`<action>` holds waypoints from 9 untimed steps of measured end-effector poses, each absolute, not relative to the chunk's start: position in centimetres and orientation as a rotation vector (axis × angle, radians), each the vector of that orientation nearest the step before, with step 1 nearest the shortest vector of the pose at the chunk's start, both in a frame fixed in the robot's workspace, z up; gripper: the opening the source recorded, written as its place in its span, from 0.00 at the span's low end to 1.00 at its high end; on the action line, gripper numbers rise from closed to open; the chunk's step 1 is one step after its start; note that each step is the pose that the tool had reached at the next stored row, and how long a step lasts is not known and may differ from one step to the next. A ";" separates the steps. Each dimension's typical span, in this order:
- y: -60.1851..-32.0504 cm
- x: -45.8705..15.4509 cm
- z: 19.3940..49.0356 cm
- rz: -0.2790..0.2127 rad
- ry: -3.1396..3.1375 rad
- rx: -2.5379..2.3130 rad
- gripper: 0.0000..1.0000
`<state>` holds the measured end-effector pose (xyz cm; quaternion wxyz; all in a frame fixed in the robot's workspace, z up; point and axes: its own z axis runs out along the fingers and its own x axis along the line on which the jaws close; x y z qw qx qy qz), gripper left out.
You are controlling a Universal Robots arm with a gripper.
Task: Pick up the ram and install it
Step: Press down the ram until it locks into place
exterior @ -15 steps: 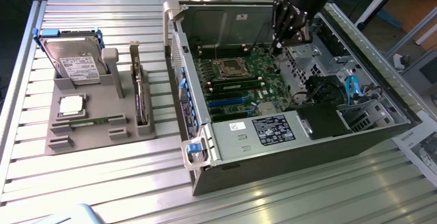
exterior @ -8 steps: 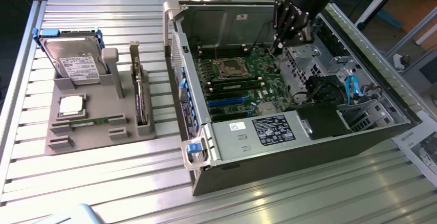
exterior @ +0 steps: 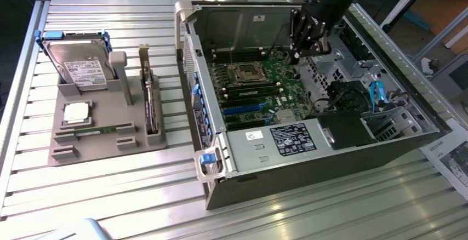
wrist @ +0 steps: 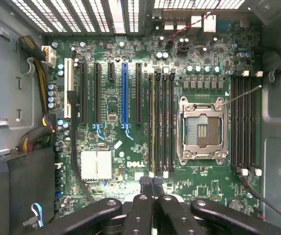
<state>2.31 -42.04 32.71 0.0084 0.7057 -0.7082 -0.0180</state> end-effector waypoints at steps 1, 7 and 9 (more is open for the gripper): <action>-42.0 2.3 32.5 -0.056 -2.213 2.205 0.10; -42.0 2.3 31.3 -0.056 -2.213 2.205 0.10; -42.0 2.3 30.8 -0.056 -2.213 2.205 0.10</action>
